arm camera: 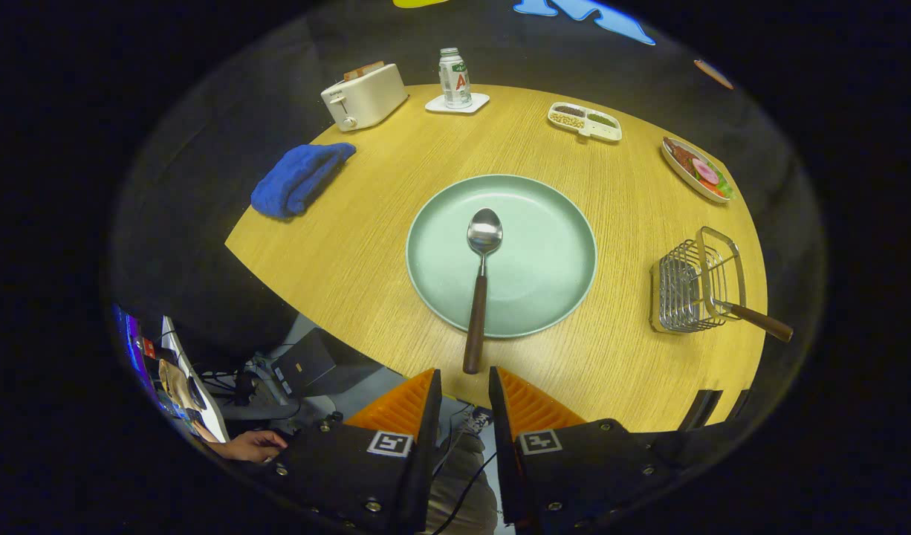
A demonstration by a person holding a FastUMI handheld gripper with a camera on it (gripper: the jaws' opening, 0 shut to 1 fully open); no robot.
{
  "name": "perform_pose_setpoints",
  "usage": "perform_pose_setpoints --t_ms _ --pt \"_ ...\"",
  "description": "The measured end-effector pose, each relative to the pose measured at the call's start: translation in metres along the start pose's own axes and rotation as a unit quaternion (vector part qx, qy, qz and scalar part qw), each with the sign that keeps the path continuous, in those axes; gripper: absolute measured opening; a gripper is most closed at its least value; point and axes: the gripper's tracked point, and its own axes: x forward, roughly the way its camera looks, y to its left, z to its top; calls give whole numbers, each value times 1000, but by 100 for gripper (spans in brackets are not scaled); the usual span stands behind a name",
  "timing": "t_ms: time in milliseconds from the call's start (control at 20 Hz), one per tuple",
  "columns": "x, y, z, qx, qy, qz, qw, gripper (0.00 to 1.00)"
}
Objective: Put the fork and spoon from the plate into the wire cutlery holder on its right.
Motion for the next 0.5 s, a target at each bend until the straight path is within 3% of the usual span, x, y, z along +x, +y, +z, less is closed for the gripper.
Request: perform_pose_setpoints --t_ms 500 --pt "31 -5 -5 5 25 -22 999 38"
